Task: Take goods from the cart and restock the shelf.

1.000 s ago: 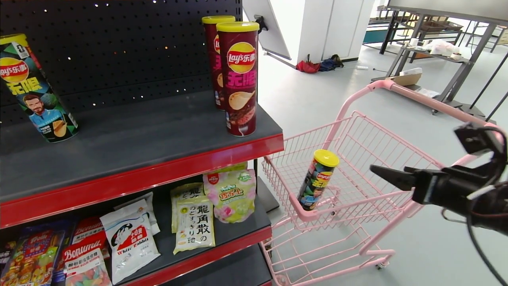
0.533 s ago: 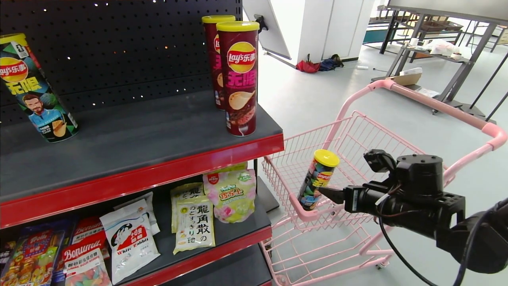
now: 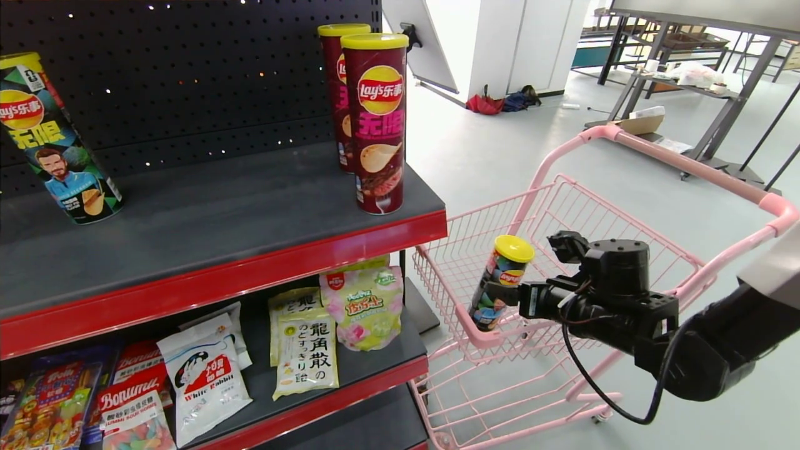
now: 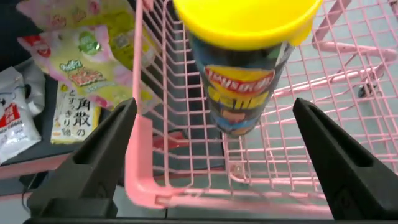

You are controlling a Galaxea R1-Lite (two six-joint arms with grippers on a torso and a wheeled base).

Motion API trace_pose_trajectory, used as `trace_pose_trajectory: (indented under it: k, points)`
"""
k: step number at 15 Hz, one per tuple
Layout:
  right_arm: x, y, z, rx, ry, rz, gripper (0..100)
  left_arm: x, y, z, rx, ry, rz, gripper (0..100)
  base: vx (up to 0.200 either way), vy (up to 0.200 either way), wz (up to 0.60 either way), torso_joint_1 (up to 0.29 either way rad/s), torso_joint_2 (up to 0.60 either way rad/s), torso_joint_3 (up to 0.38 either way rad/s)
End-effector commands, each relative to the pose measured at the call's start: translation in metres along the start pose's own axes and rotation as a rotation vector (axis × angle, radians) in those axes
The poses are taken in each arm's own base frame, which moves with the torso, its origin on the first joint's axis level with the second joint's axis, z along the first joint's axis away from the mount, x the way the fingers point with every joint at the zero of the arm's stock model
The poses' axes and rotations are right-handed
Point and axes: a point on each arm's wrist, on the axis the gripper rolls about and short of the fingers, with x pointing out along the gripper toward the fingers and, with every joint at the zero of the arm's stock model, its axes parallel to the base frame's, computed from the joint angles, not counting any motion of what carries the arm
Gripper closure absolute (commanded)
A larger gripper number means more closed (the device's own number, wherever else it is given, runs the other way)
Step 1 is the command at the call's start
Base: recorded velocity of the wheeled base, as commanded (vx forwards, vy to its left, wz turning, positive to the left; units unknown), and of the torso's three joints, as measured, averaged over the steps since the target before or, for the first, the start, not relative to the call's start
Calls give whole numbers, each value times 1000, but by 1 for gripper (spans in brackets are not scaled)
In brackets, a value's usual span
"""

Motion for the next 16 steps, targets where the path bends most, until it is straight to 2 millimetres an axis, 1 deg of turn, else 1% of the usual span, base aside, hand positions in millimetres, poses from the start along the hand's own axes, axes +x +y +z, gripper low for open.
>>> trace_pose_trajectory:
  k: [1,3,6,13,16]
  points:
    - [19,-4,-5,0,-7,-20,0,0,0,0,0,1,0,0,0,0,0,0,0,0]
    - [31,-5,-4,1,-18,-38,0,0,0,0,2,1,0,0,0,0,0,0,0,0]
    - [44,-12,2,9,-54,-84,0,0,0,0,2,1,0,0,0,0,0,0,0,0]
    - [55,-15,3,12,-66,-87,0,0,0,0,3,1,0,0,0,0,0,0,0,0]
    - [63,-14,5,11,-77,-83,0,0,0,0,3,1,0,0,0,0,0,0,0,0]
